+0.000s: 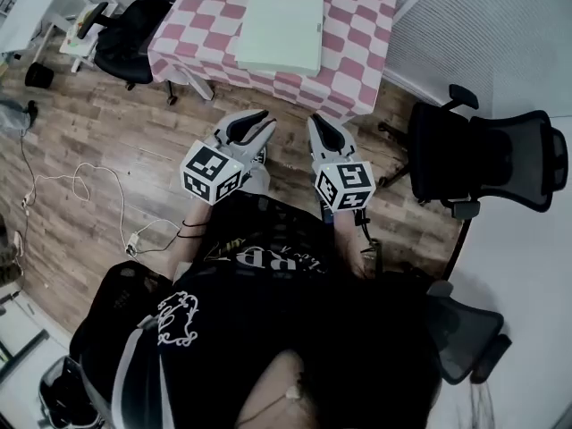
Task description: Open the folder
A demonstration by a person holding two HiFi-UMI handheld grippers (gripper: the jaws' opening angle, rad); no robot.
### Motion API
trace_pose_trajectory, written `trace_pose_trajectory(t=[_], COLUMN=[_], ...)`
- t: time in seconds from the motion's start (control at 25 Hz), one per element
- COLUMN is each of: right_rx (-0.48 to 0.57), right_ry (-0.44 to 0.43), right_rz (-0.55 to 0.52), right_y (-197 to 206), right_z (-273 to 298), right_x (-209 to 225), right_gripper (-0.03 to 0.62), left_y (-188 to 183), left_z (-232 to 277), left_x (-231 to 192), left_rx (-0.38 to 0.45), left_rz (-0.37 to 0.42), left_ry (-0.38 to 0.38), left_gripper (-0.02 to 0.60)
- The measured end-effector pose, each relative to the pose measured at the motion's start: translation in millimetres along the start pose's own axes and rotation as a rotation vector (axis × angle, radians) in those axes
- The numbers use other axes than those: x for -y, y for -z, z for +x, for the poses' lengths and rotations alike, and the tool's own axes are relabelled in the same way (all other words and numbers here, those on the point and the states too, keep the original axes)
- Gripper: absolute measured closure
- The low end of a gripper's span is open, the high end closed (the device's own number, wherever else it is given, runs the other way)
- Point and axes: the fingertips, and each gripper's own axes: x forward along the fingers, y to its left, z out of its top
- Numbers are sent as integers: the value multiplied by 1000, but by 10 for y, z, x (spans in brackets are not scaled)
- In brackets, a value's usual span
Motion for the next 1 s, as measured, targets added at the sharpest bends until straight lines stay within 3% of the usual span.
trace_pose_trajectory(t=[0.32, 0.52, 0.88, 1.0], right_rx=[-45, -60, -66, -66], right_ry=[73, 138, 226, 242], right_rz=[43, 57, 113, 128], right_y=[-179, -266, -359, -354], right_z=[788, 1108, 1266, 1247], right_x=[344, 583, 908, 1030], right_gripper=[563, 563, 563, 563], left_y=[-169, -239, -209, -98], left_z=[456, 744, 1188, 1363], left_x=[-832, -1175, -1398, -1386], left_rx=[-34, -61, -124, -184], left_rz=[-8, 52, 92, 151], left_ry=[63, 113, 197, 228], left_gripper=[489, 490, 485, 446])
